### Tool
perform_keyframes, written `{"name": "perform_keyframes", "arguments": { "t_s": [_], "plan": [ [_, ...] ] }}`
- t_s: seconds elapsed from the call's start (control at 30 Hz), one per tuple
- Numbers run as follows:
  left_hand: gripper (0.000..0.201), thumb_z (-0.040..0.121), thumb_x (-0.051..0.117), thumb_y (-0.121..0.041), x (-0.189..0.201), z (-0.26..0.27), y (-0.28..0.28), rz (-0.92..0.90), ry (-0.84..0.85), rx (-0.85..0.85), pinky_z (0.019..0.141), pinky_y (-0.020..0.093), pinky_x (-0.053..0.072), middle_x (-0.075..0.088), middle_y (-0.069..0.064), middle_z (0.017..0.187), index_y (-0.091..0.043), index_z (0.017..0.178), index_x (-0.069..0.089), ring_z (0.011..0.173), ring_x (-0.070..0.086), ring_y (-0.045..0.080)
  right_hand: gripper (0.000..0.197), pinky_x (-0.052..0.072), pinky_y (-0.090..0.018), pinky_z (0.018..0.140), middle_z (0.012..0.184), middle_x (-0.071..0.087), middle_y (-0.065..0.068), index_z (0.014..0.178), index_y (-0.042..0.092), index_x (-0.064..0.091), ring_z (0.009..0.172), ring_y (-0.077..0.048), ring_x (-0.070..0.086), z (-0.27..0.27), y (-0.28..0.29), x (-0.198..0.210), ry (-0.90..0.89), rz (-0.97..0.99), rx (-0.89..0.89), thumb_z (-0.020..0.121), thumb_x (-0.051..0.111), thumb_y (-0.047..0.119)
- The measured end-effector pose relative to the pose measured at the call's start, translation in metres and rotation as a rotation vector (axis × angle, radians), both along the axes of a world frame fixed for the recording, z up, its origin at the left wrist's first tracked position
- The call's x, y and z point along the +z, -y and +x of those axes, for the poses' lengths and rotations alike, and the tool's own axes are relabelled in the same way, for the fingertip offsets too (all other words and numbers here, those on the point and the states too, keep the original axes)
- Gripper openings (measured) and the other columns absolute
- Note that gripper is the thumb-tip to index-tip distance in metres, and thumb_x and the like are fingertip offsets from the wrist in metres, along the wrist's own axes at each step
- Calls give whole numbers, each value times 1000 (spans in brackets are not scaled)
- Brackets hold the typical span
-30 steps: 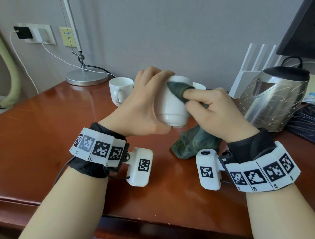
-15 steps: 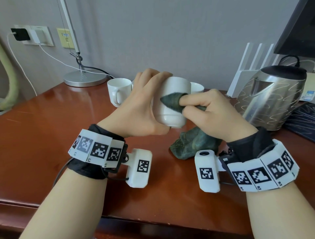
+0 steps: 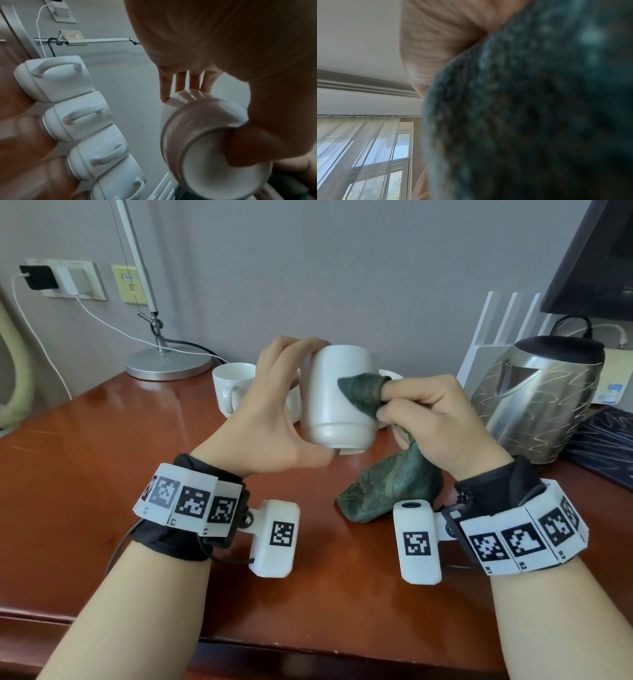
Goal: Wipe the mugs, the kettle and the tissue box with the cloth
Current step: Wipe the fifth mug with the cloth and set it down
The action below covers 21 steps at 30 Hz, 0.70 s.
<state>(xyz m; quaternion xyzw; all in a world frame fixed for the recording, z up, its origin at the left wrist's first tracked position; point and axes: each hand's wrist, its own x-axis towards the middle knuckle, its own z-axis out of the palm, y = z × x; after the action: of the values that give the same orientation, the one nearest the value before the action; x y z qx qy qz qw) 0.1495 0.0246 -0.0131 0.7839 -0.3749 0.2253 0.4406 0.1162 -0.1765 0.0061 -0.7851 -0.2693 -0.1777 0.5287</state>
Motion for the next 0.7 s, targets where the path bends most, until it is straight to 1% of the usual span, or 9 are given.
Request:
{"name": "perform_keyframes", "arguments": {
  "t_s": [0.17,0.23,0.3,0.4,0.47,0.53,0.57,0.63,0.7],
  "plan": [
    [90,54,78,-29,0,-3,4,10,6,-29,103,50,43,41,2,124,-12,135,44,121,44,21,28,24,-29,46,43,27,-6,54,-3,36,42,-16,31,3,2,0,-29,165,-42,79,48,1],
    [90,53,77,-32,0,-2,2,3,14,-30,104,49,43,40,-2,123,-15,135,43,121,44,20,27,25,-34,48,42,31,-7,55,-7,38,43,-15,33,2,0,0,-33,115,-13,79,48,1],
    [91,53,78,-33,0,0,0,-10,17,-22,104,48,43,39,-6,122,-17,135,43,121,43,19,25,24,-37,49,43,30,-15,56,-10,43,43,-18,33,0,-2,-1,-46,14,34,78,48,-1],
    [93,52,78,-35,-2,5,-1,-20,46,13,105,46,43,37,-13,121,-15,136,42,120,41,19,28,23,-32,46,43,31,-20,48,-1,40,42,-20,32,-2,1,0,-54,-58,50,75,47,-3],
    [92,54,77,-37,-4,7,-1,-46,50,26,105,36,43,36,-14,122,-16,135,41,119,41,18,24,25,-30,46,42,32,-16,50,-4,49,41,-17,34,1,5,0,-17,73,-21,74,46,-3],
    [90,54,77,-38,-3,7,-2,-96,34,31,103,21,40,35,-15,121,-18,133,40,118,40,11,32,30,-31,49,43,39,-4,56,13,64,48,-18,40,7,9,0,53,286,-187,78,47,-2],
    [89,54,77,-37,-3,7,-2,-122,25,25,102,18,40,35,-15,121,-17,133,40,117,40,8,34,35,-33,53,47,43,0,61,20,66,53,-22,43,11,10,0,86,374,-279,82,48,0],
    [87,56,79,-36,-2,5,-3,-163,11,4,104,22,43,36,-12,122,-19,131,38,118,41,6,29,37,-39,57,50,41,-1,60,19,57,57,-32,44,16,9,-1,115,431,-419,86,50,10],
    [87,57,80,-35,-1,3,-2,-186,-2,-19,105,28,45,37,-9,125,-21,131,37,120,42,8,36,34,-33,59,45,42,9,58,18,45,51,-16,47,18,5,-5,86,344,-486,94,50,20]
  ]
}}
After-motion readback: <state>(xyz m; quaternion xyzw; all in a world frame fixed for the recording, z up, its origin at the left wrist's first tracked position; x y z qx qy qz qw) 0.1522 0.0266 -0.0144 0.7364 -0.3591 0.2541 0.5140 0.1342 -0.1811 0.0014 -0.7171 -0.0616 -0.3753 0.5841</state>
